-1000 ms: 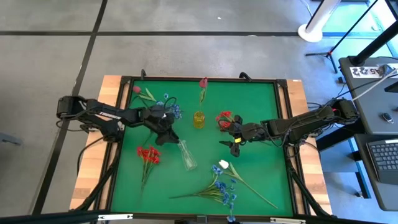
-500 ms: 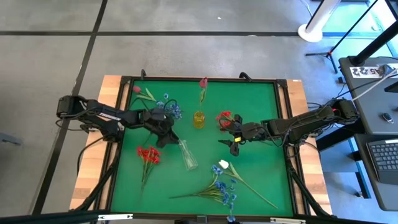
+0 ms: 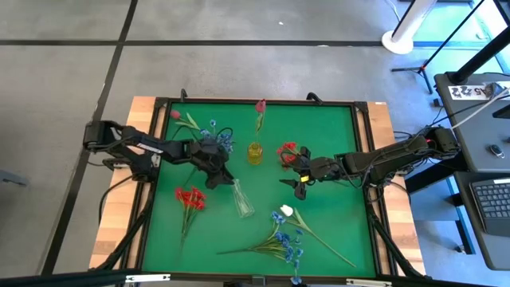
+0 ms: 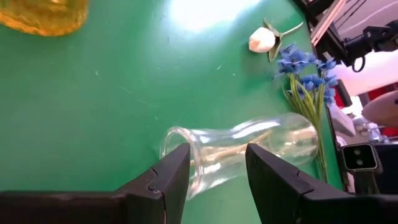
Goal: Sort flowers into vase by color
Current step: Adjust the transparent flower vase
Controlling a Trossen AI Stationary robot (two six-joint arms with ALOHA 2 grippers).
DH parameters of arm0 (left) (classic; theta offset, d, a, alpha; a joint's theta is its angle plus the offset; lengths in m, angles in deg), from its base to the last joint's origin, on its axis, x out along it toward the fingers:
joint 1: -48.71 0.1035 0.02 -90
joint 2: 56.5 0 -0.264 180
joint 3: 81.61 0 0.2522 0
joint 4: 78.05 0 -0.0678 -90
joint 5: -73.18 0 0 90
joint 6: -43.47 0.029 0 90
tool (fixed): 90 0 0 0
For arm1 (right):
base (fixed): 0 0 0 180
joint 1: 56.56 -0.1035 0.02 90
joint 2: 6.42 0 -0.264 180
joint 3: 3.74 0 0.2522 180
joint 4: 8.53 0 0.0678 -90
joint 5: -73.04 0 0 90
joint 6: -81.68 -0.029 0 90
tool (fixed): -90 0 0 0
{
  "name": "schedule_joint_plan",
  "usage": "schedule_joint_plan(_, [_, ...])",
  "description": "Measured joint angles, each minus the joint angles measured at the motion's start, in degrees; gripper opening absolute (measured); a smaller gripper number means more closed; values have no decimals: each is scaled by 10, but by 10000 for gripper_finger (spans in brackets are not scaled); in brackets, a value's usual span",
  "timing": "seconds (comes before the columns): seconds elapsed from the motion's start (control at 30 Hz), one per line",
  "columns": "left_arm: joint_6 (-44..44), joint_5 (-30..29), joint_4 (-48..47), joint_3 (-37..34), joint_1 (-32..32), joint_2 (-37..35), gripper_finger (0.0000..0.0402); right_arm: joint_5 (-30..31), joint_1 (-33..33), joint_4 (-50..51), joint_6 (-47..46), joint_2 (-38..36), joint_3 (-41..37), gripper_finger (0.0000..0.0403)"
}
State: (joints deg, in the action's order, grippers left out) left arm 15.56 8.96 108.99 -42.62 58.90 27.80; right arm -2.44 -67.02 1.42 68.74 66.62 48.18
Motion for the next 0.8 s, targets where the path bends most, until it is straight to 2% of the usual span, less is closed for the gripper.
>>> schedule_joint_plan(0.27, [-16,27,7,10,-9,62,151,0,0,4,0,0,0,273])
schedule_joint_plan(0.53, [-19,20,44,10,-21,67,145,2,0,4,0,0,0,273])
schedule_joint_plan(0.67, [-16,18,61,10,-27,67,115,5,0,5,0,0,0,273])
schedule_joint_plan(0.8, [-10,18,69,10,-31,67,66,5,0,5,0,0,0,273])
